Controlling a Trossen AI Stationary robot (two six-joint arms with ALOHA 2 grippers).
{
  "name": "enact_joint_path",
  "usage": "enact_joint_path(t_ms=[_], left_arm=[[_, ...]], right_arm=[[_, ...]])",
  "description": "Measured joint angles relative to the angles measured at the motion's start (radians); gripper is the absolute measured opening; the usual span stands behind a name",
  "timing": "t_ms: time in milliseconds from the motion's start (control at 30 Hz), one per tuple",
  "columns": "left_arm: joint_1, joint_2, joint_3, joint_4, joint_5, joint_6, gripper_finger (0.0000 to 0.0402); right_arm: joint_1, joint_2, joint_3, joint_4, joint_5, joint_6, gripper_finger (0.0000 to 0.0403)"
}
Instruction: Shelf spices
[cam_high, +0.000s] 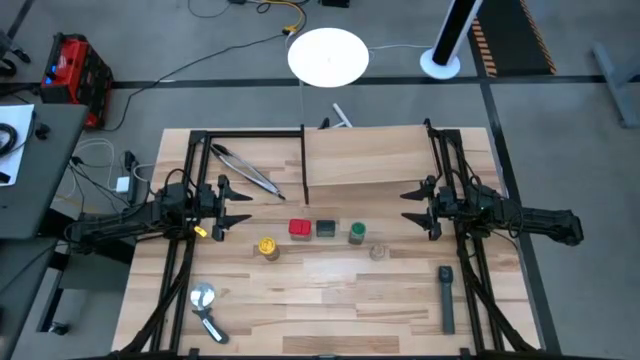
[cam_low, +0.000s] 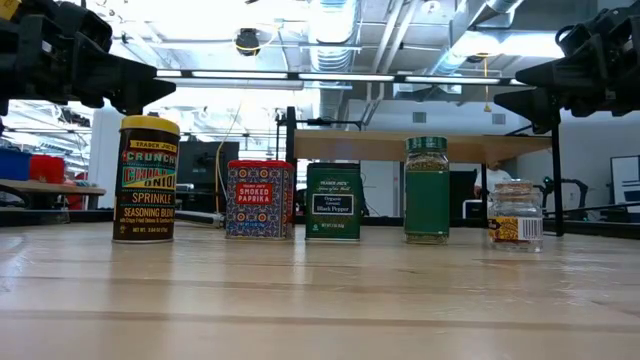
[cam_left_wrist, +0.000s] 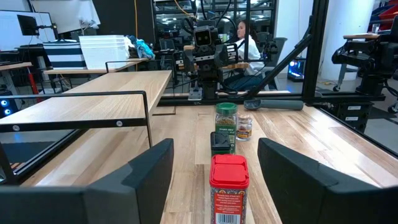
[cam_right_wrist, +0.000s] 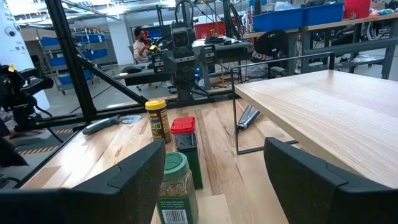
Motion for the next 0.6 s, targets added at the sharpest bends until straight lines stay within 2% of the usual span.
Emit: enact_joint_path(t_ms=[300, 367, 500, 600], left_arm=[[0.000, 0.000, 0.000, 0.002, -0.001, -0.016, 0.0226], [0.000, 0.001, 0.002, 0.040, -0.053, -0.176, 0.0226], [0.001, 0.001, 0.027, 0.069, -0.266, -0.724, 0.0226], [0.001, -0.001, 0.033, 0.074, -0.375, -0.957, 0.0226]], right_arm=[[0.000, 0.000, 0.000, 0.000, 0.000, 0.000, 0.0276], [0.000, 0.000, 0.000, 0.000, 0.000, 0.000, 0.0276], [0.000, 0.000, 0.000, 0.000, 0.000, 0.000, 0.0276], [0.000, 0.000, 0.000, 0.000, 0.000, 0.000, 0.0276]])
